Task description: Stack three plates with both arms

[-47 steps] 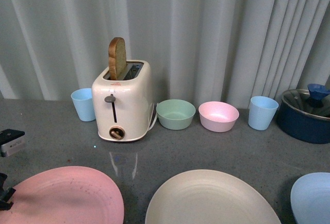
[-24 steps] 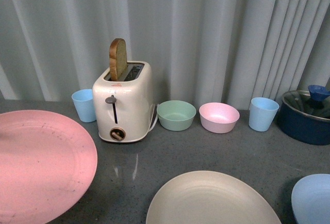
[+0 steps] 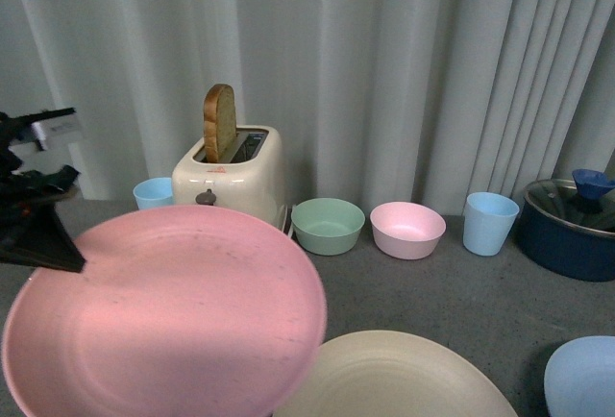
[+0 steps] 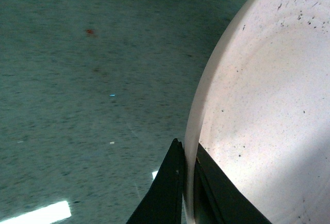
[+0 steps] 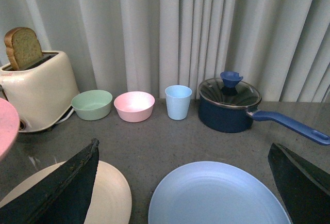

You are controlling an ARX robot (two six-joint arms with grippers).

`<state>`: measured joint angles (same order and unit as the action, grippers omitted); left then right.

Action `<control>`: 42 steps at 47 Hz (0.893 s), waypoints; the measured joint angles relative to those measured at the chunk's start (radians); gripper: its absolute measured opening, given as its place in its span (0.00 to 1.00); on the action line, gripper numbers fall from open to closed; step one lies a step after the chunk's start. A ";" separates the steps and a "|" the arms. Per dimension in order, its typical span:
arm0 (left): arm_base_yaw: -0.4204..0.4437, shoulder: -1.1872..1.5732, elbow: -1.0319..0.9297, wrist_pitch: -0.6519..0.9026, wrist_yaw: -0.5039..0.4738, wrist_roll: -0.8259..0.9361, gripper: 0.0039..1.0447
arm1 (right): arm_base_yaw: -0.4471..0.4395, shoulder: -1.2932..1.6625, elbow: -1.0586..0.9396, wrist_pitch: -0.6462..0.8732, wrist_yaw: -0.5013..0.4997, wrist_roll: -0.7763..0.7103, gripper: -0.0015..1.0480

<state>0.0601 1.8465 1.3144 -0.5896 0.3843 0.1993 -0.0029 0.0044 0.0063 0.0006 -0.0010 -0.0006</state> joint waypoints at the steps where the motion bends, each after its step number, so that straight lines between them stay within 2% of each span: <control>1: -0.018 -0.005 -0.011 0.006 0.005 -0.008 0.03 | 0.000 0.000 0.000 0.000 0.000 0.000 0.93; 22: -0.359 0.005 -0.116 0.161 0.019 -0.204 0.03 | 0.000 0.000 0.000 0.000 0.000 0.000 0.93; 30: -0.422 0.072 -0.095 0.181 0.010 -0.243 0.03 | 0.000 0.000 0.000 0.000 0.000 0.000 0.93; 42: -0.444 0.154 -0.054 0.231 -0.011 -0.301 0.03 | 0.000 0.000 0.000 0.000 0.000 0.000 0.93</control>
<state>-0.3843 2.0010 1.2606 -0.3588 0.3737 -0.1013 -0.0029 0.0044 0.0063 0.0006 -0.0010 -0.0002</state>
